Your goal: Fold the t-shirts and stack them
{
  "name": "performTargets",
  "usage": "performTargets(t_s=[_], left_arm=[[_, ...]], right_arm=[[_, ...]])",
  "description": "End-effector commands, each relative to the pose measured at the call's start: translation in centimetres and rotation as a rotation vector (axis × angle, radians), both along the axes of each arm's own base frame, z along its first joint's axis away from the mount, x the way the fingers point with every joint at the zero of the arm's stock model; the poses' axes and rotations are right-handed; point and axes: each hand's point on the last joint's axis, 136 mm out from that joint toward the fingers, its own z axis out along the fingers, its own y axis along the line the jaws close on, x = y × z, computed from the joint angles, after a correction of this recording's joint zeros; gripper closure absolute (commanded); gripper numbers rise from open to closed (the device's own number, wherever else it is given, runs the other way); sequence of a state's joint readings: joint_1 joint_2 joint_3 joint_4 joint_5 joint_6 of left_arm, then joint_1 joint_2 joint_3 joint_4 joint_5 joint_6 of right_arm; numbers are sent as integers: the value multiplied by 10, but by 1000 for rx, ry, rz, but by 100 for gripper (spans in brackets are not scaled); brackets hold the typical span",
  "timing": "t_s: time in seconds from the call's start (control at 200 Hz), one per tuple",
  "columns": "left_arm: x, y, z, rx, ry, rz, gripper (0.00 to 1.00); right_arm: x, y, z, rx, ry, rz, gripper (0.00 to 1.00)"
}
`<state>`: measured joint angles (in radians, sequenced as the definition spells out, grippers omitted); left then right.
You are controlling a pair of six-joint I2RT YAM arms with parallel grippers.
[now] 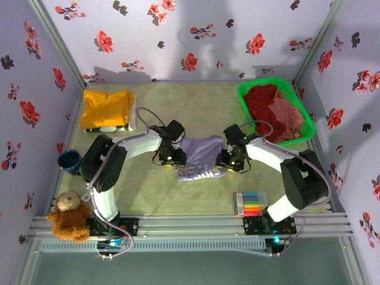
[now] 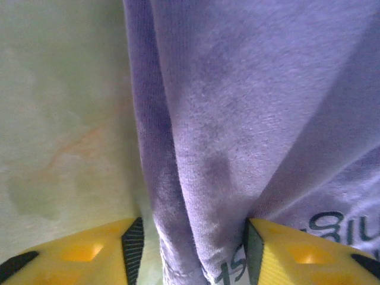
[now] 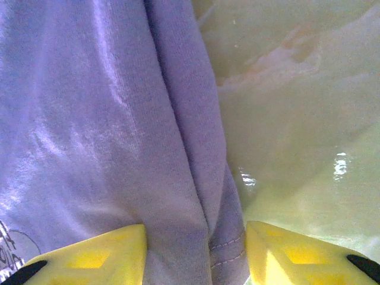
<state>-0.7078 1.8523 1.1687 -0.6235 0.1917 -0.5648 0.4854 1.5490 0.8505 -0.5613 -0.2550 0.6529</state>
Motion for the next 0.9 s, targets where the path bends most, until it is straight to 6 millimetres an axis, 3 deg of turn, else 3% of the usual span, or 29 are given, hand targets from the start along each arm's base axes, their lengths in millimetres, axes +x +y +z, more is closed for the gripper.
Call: performTargets(t_s=[0.0, 0.215, 0.325, 0.48, 0.65, 0.895], left_arm=[[-7, -12, -8, -34, 21, -4, 58], [0, -24, 10, -96, -4, 10, 83], [1, -26, 23, -112, -15, 18, 89], [1, -25, 41, -134, -34, 24, 91], [-2, -29, 54, -178, -24, 38, 96], [-2, -40, 61, -288, -19, 77, 97]], right_arm=[[-1, 2, -7, 1, 1, 21, 53], [0, 7, -4, 26, -7, 25, 64], [0, 7, 3, 32, -18, 20, 73], [3, 5, 19, 43, -59, -12, 86], [8, 18, 35, 132, -89, -23, 95], [11, 24, 31, 225, -94, -65, 98]])
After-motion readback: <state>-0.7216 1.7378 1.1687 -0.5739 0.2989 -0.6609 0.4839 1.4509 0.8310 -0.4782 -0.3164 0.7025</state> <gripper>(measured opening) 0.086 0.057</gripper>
